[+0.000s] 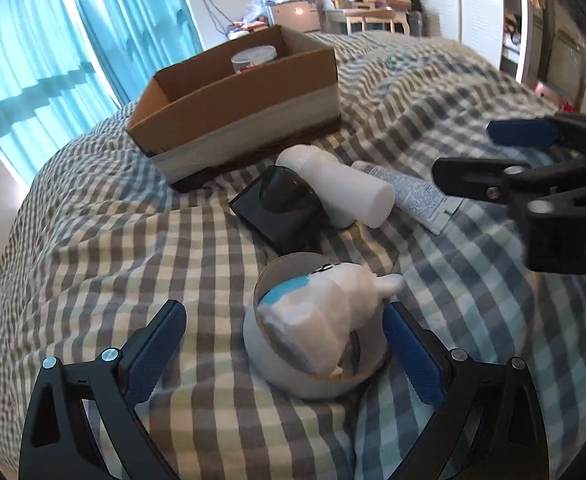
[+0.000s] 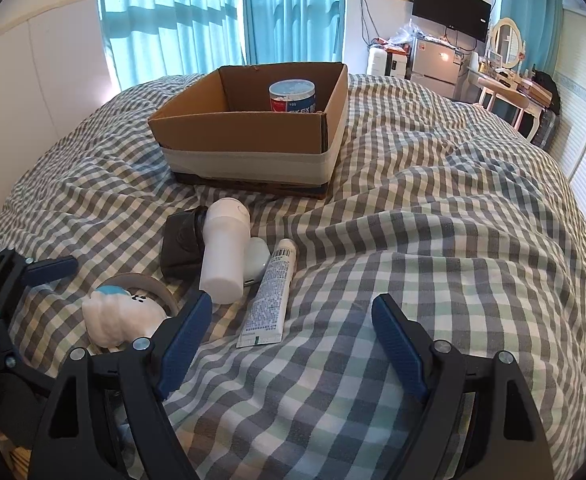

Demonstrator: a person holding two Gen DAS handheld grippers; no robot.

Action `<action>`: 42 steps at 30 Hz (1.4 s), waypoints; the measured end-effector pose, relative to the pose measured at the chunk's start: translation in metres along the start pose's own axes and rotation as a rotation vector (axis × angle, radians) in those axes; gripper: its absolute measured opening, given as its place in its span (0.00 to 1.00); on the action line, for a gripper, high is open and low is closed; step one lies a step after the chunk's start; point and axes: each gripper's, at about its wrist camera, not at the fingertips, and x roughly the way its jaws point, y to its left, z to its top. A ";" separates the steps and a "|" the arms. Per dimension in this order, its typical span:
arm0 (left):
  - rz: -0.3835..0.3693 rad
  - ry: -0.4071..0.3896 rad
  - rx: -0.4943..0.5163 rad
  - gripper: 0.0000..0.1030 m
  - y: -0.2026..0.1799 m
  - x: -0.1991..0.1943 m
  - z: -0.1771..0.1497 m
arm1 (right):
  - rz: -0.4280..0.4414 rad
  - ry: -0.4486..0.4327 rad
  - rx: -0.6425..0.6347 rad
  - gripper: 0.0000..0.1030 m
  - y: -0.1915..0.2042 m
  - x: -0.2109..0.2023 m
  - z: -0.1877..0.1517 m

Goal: Organize objects
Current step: 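Grasp the white plush toy with the left tool, then grasp the toothpaste tube with the right tool while left tool holds the toy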

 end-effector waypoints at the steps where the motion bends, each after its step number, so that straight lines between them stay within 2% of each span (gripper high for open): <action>1: 0.003 0.023 0.002 0.98 0.000 0.006 0.001 | -0.001 0.000 0.000 0.80 0.000 0.000 0.000; 4: -0.006 0.051 -0.006 0.98 0.002 0.013 0.003 | 0.002 0.000 0.002 0.80 -0.001 0.000 -0.001; 9: 0.022 -0.071 0.026 0.98 0.000 -0.011 0.010 | 0.011 0.003 0.014 0.80 -0.003 0.001 -0.002; 12: 0.030 -0.086 0.069 0.97 -0.004 -0.011 0.015 | 0.020 0.004 0.027 0.80 -0.005 0.001 -0.002; 13: 0.022 -0.077 0.077 0.91 -0.005 -0.008 0.015 | 0.021 0.004 0.030 0.80 -0.006 0.001 -0.002; 14: 0.001 -0.065 0.084 0.80 -0.006 -0.005 0.015 | 0.022 0.004 0.032 0.80 -0.006 0.001 -0.002; 16: -0.031 -0.054 0.096 0.69 -0.009 -0.003 0.012 | 0.024 0.003 0.034 0.80 -0.007 0.001 -0.002; 18: -0.029 -0.052 0.123 0.68 -0.015 -0.005 0.010 | 0.026 0.005 0.038 0.80 -0.008 0.001 -0.003; 21: -0.010 -0.048 0.161 0.59 -0.023 -0.002 0.007 | 0.029 0.008 0.044 0.80 -0.008 0.001 -0.002; 23: -0.012 -0.042 0.167 0.57 -0.022 -0.001 0.008 | 0.029 0.010 0.045 0.80 -0.008 0.001 -0.003; 24: -0.024 -0.046 0.161 0.46 -0.020 -0.003 0.008 | 0.029 0.012 0.046 0.80 -0.008 0.001 -0.003; 25: -0.045 -0.043 0.150 0.45 -0.017 -0.004 0.009 | 0.028 0.013 0.045 0.80 -0.008 0.001 -0.003; 26: -0.053 -0.050 0.132 0.38 -0.014 -0.007 0.011 | 0.027 0.014 0.045 0.80 -0.008 0.001 -0.003; 28: -0.068 -0.063 0.097 0.34 -0.006 -0.012 0.015 | 0.026 0.018 0.045 0.80 -0.008 0.002 -0.002; 33: -0.072 -0.105 0.053 0.33 0.011 -0.026 0.024 | 0.000 0.064 0.019 0.80 -0.004 0.015 0.003; 39: -0.107 -0.164 -0.047 0.33 0.038 -0.047 0.037 | -0.046 0.184 -0.090 0.80 0.014 0.050 0.013; 41: -0.094 -0.180 -0.047 0.33 0.042 -0.053 0.041 | -0.074 0.226 -0.125 0.71 0.021 0.063 0.016; 42: -0.089 -0.186 -0.048 0.33 0.044 -0.055 0.042 | -0.085 0.236 -0.139 0.64 0.024 0.068 0.017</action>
